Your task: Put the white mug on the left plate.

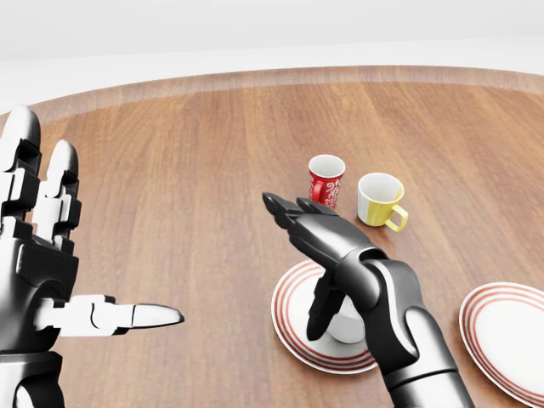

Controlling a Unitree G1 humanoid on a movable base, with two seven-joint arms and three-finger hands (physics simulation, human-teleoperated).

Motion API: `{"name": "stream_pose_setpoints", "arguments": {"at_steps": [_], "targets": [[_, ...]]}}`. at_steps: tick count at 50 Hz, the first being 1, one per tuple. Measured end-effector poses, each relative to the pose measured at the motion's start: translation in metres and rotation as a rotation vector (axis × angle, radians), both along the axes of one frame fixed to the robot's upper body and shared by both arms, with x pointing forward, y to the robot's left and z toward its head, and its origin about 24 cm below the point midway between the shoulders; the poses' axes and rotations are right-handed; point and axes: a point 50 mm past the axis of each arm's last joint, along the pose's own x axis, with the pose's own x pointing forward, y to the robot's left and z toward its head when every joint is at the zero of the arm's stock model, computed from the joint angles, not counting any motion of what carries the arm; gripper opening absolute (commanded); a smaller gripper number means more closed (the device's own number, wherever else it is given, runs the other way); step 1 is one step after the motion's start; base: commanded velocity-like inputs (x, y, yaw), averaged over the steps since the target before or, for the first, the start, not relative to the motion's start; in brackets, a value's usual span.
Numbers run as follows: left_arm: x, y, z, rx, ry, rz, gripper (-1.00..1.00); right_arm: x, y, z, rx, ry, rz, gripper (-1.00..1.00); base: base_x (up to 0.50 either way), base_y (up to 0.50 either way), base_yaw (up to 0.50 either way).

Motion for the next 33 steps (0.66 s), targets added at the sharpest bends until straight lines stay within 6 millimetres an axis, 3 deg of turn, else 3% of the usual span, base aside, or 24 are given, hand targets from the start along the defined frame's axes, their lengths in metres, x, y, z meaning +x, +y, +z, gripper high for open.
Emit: {"name": "stream_pose_setpoints", "arguments": {"at_steps": [10, 21, 33], "targets": [[0.000, 0.001, 0.001, -0.001, -0.007, 0.002, 1.00, -0.007, -0.014, 0.036, 0.302, 0.021, -0.037, 1.00, 0.00, 0.00, 0.00], [0.000, 0.001, 0.003, -0.001, -0.014, 0.004, 1.00, -0.023, -0.029, 0.072, 0.591, -0.078, 0.047, 1.00, 0.00, 0.00, 0.00], [0.000, 0.002, 0.004, -0.002, -0.018, 0.005, 1.00, -0.046, -0.045, 0.083, 0.806, -0.137, 0.089, 1.00, 0.00, 0.00, 0.00]]}}
